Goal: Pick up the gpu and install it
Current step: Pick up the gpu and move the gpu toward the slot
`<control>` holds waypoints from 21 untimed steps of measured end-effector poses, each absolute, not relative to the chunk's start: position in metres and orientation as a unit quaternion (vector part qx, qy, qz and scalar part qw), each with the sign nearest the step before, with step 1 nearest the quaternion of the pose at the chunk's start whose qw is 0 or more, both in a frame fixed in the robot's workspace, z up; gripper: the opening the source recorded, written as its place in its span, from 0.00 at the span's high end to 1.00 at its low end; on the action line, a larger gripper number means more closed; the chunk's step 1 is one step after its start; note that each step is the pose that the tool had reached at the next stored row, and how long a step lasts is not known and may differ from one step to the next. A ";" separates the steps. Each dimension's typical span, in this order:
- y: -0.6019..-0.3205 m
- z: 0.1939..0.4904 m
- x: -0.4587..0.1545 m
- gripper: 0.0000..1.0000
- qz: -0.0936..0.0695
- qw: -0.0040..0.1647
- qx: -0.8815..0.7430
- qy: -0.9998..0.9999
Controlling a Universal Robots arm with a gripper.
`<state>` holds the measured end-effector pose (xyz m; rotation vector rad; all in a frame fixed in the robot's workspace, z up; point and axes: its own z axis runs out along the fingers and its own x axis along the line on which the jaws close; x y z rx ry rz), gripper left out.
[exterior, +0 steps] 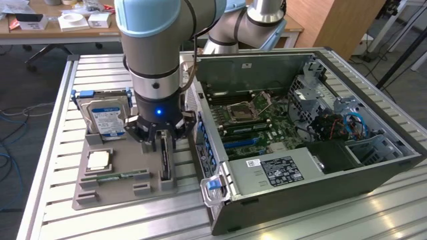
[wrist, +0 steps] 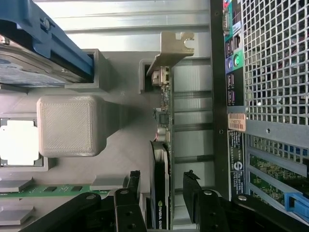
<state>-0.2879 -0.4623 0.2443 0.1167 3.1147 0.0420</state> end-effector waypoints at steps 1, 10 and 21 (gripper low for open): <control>-0.462 0.243 -0.288 0.51 0.013 0.012 0.037 0.999; -0.462 0.238 -0.288 0.51 0.013 0.012 0.037 0.999; -0.462 0.234 -0.288 0.51 0.013 0.012 0.037 0.999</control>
